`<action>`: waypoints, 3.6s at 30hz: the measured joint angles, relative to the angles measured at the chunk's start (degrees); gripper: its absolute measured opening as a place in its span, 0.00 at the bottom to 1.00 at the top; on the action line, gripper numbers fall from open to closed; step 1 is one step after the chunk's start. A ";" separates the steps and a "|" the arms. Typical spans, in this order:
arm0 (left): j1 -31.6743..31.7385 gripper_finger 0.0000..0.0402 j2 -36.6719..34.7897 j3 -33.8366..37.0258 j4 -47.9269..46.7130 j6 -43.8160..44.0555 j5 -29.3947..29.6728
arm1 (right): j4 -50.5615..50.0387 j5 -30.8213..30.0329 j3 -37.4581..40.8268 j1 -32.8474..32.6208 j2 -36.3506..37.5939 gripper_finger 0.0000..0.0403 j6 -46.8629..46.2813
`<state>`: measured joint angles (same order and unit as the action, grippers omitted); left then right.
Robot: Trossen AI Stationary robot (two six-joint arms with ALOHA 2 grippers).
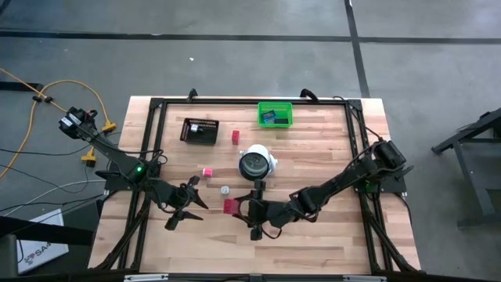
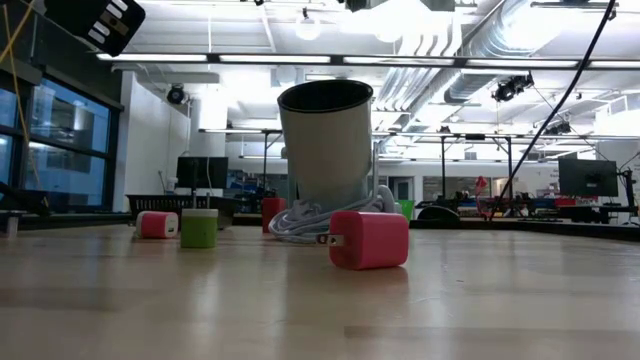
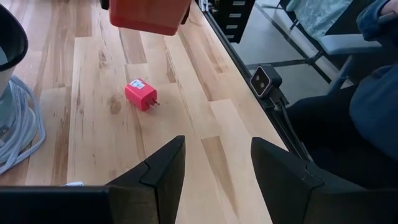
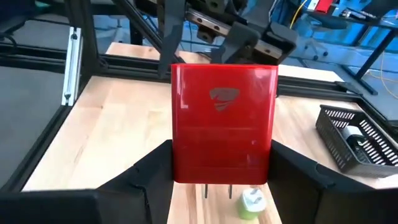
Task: Pick & Place Office items
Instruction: Put the bottom red charger adapter into the black bin
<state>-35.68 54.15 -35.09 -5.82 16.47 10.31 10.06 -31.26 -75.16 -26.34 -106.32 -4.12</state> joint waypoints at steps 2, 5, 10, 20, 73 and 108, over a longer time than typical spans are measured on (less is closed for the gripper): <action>-0.01 0.44 0.00 0.00 -0.01 0.01 0.00 | 0.02 0.11 0.00 -0.05 0.00 0.51 -0.05; 0.00 0.44 0.00 0.00 -0.01 0.00 0.01 | -0.02 1.23 0.00 -0.03 0.00 0.51 -0.36; 0.00 0.44 0.00 0.00 -0.03 0.02 0.00 | -0.04 1.61 0.00 -0.03 0.00 0.51 -0.46; -0.02 0.44 0.00 0.00 -0.10 0.02 0.00 | -0.07 2.44 0.00 -0.44 0.00 0.51 -0.55; 0.05 0.73 0.08 0.00 17.14 -21.86 11.50 | 7.61 2.88 0.00 -0.62 0.00 0.51 7.91; 2.41 0.74 0.09 0.00 27.08 -33.70 10.77 | 17.79 3.05 -0.02 3.58 0.00 0.51 18.56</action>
<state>-33.27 54.24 -35.09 21.27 -17.23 21.08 27.85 -28.22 -75.18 -22.76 -106.32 14.44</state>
